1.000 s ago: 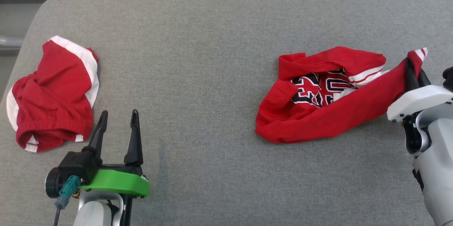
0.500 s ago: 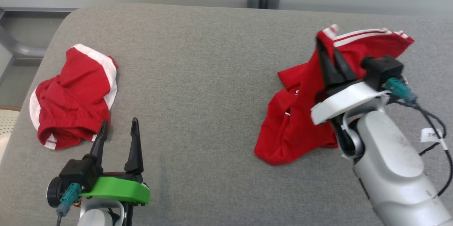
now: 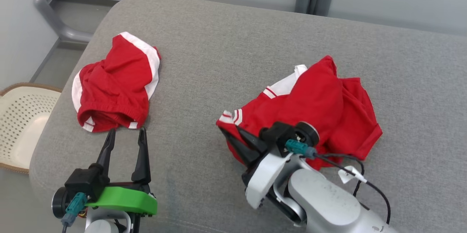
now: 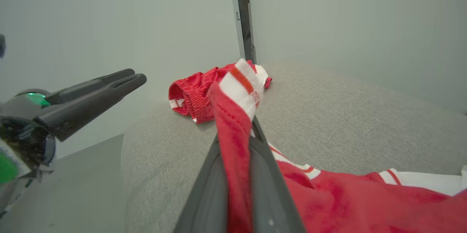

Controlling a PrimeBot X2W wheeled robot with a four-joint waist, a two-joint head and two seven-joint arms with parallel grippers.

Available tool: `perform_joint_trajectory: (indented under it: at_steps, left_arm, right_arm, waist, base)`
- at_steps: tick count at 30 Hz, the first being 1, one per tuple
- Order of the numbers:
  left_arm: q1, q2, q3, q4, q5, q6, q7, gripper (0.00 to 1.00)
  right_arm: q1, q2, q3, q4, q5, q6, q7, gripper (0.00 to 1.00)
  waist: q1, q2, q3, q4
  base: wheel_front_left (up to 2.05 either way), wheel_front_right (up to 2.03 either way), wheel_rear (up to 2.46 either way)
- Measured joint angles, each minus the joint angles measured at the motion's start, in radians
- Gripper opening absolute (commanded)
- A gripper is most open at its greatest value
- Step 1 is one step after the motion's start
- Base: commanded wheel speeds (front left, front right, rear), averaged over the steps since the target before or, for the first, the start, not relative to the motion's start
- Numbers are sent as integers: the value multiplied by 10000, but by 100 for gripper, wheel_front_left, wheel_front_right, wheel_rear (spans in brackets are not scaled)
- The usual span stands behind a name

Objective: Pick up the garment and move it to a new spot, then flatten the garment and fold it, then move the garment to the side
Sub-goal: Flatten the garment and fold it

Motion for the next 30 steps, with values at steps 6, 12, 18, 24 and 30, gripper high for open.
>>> perform_joint_trajectory:
  at_steps: [6,12,18,24,30]
  left_arm:
    - [134,2,40,-13,0,82,0,100]
    - [258,2,176,-75,2,90,0,100]
    - [340,0,286,-84,44,86,0,100]
    - [427,0,280,-163,46,86,0,100]
    - [456,0,244,-211,52,86,0,100]
  right_arm:
    - [167,67,731,594,546,0,0,100]
    - [77,-33,-1081,347,362,0,0,100]
    - [416,-886,-3141,-82,-125,-2,0,100]
    - [1116,-1549,-4736,-270,-456,0,0,100]
    - [1522,-1661,-5946,447,-871,0,0,100]
  waist:
    - [0,0,-146,265]
    - [0,0,-268,-78]
    - [0,0,-421,-586]
    - [0,1,-597,-1000]
    - [0,0,-632,-1093]
  base:
    - [0,0,0]
    - [0,0,0]
    - [0,0,0]
    - [0,0,0]
    - [0,0,0]
